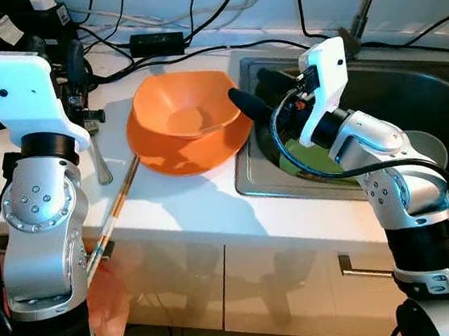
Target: Kitchen organization
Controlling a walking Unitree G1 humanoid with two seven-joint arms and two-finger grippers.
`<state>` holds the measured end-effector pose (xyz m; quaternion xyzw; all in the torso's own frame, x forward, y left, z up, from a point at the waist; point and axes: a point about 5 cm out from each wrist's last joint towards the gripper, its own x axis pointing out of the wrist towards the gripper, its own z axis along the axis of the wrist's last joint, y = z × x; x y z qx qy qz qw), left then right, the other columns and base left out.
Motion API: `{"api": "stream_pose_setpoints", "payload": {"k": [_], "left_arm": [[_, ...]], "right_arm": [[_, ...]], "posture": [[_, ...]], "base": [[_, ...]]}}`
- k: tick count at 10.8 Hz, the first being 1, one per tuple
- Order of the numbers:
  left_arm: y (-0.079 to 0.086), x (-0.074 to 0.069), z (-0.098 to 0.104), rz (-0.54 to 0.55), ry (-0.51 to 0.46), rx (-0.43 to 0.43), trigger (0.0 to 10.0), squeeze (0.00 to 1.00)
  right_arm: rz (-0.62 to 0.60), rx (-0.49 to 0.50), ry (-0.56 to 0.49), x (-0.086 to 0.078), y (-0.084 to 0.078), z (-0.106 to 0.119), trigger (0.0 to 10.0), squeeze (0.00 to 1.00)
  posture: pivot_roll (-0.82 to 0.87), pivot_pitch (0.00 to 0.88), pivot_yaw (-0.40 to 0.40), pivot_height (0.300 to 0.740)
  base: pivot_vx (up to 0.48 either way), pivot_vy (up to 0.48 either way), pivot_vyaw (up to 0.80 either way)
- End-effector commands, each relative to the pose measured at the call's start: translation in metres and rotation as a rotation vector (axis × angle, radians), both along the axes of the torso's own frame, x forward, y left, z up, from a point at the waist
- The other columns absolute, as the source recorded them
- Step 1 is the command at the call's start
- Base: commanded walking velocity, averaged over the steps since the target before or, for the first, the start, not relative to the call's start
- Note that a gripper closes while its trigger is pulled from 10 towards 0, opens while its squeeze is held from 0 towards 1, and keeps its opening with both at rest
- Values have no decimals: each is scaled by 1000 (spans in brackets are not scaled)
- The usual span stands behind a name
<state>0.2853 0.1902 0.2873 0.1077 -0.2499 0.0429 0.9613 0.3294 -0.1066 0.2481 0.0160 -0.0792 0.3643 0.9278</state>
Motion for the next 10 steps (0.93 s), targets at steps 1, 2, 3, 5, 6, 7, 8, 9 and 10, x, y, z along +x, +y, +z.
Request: {"api": "stream_pose_setpoints", "payload": {"k": [1,2,3,5,6,7,8,9,10], "left_arm": [[0,1,-5,-1,21,4,10000,0],[0,2,-6,-2,27,3,10000,0],[-2,2,-6,-6,29,4,10000,0],[-2,3,-5,-8,28,5,10000,0],[-1,3,-5,-4,27,12,10000,0],[0,4,-6,-4,42,4,10000,0],[2,5,-7,-9,54,-21,10000,0],[3,6,-7,-14,54,-60,10000,0],[4,6,-9,-27,67,-72,10000,0]], "right_arm": [[-5,14,-6,-2,-2,1,10000,0],[-6,15,-7,-2,-1,1,10000,0],[-8,17,-7,-2,-1,1,10000,0],[-9,18,-8,-2,-1,1,10000,0],[-12,21,-7,-2,-1,1,10000,0],[-12,22,-4,-2,0,0,10000,0],[-9,23,-1,-3,0,-1,10000,0],[-9,23,2,-3,1,-2,10000,0],[-10,24,4,-3,0,-3,10000,0]], "posture": [[196,52,-39,740],[196,52,-37,740],[196,50,-36,740],[196,50,-35,740],[196,51,-35,740],[196,53,-36,740],[194,54,-36,740],[193,54,-36,740],[191,54,-37,740]], "base": [[-341,-277,0],[-337,-285,0],[-311,-277,0],[-289,-276,0],[0,0,0],[0,0,0],[0,0,0],[0,0,0],[0,0,0]]}}
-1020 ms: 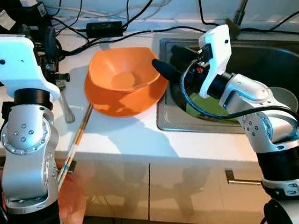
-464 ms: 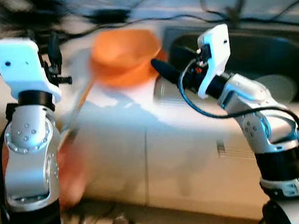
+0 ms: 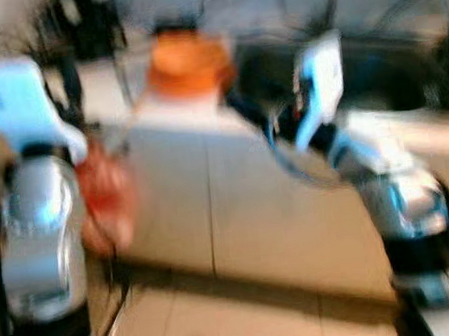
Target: Kitchen organization
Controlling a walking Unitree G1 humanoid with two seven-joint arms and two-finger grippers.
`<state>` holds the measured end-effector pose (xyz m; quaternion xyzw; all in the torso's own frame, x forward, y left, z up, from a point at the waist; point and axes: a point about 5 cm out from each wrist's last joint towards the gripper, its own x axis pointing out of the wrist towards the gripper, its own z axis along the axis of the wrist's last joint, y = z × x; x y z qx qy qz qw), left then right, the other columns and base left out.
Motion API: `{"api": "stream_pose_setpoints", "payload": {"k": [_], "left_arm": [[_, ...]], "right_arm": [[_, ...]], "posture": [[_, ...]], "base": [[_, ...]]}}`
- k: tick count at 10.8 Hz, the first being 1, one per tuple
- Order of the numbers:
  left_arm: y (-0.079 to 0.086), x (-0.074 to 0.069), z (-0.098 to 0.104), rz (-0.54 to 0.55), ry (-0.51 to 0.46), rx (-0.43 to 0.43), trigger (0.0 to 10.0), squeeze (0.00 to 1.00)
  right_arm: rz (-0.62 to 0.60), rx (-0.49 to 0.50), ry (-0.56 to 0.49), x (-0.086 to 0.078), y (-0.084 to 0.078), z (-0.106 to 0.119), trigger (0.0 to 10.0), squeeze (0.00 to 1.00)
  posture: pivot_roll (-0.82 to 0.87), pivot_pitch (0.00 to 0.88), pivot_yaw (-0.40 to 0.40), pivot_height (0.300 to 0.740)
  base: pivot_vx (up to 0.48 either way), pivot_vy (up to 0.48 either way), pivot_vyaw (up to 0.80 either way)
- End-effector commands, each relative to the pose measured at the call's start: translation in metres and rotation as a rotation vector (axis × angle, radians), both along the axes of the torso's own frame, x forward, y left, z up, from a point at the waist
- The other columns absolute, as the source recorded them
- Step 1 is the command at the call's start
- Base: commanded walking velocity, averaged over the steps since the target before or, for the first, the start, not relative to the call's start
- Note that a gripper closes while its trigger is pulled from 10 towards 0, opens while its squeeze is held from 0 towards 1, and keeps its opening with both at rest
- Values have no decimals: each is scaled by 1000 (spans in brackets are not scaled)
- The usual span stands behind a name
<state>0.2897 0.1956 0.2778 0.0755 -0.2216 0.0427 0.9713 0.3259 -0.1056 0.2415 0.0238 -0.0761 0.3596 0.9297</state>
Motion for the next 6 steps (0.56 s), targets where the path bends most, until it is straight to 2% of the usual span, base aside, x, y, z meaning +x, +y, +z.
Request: {"api": "stream_pose_setpoints", "payload": {"k": [1,3,6], "left_arm": [[0,1,-2,1,19,0,10000,0],[2,2,-3,15,26,-14,10000,0],[3,4,-9,13,45,-41,10000,0]], "right_arm": [[-2,11,-6,0,-1,4,10000,0],[3,12,-4,-1,0,3,10000,0],[8,15,1,-1,3,3,10000,0]], "posture": [[190,54,-37,740],[190,55,-39,740],[187,58,-44,740]], "base": [[0,255,0],[0,341,0],[0,0,0]]}}
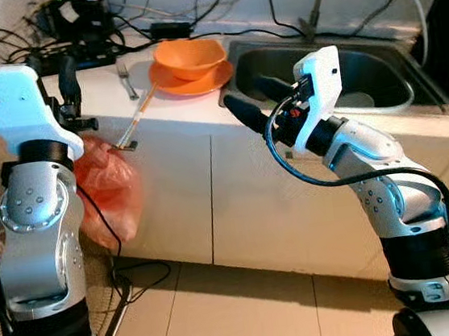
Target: Kitchen organization
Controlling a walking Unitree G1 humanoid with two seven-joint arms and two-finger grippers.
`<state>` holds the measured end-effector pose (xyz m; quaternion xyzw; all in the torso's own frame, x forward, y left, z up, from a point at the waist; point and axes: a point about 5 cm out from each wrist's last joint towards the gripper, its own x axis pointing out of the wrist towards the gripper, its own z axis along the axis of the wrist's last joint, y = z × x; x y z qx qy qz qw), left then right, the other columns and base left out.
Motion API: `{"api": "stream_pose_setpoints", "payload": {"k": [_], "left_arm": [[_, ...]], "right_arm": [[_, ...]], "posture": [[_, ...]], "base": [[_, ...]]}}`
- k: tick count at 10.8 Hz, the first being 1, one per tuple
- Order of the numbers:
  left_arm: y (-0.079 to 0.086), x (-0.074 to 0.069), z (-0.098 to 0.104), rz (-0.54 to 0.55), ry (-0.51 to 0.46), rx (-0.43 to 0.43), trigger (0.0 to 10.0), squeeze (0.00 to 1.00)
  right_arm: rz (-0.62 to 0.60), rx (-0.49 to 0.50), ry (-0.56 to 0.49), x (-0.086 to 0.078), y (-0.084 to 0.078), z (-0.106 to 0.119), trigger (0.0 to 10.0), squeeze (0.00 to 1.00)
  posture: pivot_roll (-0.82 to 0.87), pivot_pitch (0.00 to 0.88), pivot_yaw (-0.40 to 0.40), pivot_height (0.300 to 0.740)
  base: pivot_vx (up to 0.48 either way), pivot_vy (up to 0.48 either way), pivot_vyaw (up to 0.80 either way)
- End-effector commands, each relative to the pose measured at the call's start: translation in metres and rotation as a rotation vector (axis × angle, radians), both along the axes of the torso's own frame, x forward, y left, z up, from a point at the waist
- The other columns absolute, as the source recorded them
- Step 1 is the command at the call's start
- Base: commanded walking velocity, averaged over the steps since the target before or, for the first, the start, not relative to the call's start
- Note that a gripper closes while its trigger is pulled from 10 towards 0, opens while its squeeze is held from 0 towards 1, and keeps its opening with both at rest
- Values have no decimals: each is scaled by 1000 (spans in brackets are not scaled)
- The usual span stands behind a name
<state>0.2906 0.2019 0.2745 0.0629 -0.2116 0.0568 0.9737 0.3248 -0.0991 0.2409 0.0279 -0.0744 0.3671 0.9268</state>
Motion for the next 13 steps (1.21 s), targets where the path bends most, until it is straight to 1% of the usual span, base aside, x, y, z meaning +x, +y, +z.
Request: {"api": "stream_pose_setpoints", "payload": {"k": [1,2,4,5,13], "left_arm": [[-3,3,-6,-11,30,-10,10000,0],[-3,3,-6,-13,29,-9,10000,0],[-5,4,-10,-43,53,-2,10000,0],[-6,3,-10,-55,46,-1,10000,0],[-9,0,-9,-66,50,4,10000,0]], "right_arm": [[-8,9,-1,0,-3,3,10000,0],[-8,9,-1,0,-3,3,10000,0],[-12,13,-5,-1,-3,3,10000,0],[-13,12,-7,-1,-4,3,10000,0],[-12,11,-12,-2,-5,4,10000,0]], "posture": [[186,58,-44,740],[185,59,-43,740],[181,62,-42,740],[179,64,-43,740],[179,68,-43,740]], "base": [[0,262,-631],[0,0,-706],[0,0,0],[259,0,0],[437,0,0]]}}
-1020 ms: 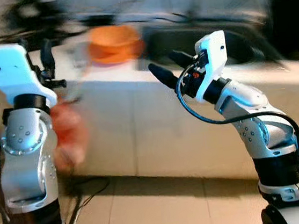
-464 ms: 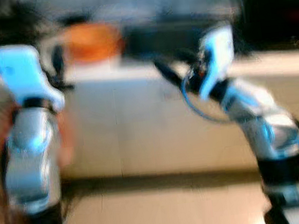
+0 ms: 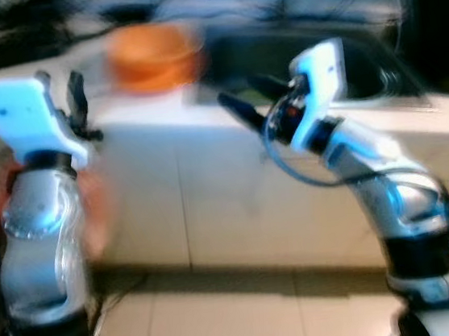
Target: Kitchen organization
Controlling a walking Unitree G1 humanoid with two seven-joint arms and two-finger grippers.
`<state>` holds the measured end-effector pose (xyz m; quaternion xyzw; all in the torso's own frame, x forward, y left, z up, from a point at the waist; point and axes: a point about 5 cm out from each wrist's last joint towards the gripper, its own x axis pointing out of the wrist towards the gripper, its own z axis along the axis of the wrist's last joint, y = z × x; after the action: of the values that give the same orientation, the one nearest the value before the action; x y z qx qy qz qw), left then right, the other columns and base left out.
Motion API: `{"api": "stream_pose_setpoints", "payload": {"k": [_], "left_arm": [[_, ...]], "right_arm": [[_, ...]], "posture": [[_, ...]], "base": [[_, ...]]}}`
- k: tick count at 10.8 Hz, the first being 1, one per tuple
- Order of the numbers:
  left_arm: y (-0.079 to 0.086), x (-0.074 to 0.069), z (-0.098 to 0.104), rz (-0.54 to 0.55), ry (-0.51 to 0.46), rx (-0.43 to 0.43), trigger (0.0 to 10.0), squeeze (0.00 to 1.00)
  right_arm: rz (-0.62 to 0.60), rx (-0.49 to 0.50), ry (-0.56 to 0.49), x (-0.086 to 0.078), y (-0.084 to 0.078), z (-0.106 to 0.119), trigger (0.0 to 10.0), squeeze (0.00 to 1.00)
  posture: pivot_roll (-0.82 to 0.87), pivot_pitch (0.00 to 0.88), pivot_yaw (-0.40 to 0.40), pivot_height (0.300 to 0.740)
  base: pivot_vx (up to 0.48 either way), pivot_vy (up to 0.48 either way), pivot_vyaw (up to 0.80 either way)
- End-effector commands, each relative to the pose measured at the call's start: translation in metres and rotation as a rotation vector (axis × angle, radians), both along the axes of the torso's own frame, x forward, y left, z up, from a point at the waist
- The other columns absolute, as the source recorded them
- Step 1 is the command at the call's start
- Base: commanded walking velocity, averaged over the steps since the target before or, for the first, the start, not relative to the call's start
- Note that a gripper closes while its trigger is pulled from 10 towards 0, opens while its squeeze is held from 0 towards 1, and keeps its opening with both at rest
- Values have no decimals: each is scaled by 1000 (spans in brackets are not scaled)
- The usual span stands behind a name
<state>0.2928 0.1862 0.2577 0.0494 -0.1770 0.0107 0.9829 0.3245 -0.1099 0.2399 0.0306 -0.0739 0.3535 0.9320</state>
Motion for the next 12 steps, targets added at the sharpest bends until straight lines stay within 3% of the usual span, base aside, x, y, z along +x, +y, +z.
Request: {"api": "stream_pose_setpoints", "payload": {"k": [1,3,6,8,12], "left_arm": [[5,-3,8,23,-31,10,10000,0],[7,-3,6,35,-20,10,10000,0],[33,1,-3,183,57,-29,10000,0],[46,8,-16,226,149,-73,10000,0],[67,15,-15,277,204,-131,10000,0]], "right_arm": [[17,5,-17,-2,7,6,10000,0],[17,5,-17,-2,7,5,10000,0],[26,3,-12,-2,7,5,10000,0],[102,-1,63,-7,9,-3,10000,0],[224,-51,132,-22,13,-15,10000,0]], "posture": [[179,67,-42,740],[182,65,-42,740],[188,63,-44,740],[187,62,-43,740],[185,68,-40,740]], "base": [[0,0,0],[0,0,0],[0,0,0],[0,0,0],[0,0,0]]}}
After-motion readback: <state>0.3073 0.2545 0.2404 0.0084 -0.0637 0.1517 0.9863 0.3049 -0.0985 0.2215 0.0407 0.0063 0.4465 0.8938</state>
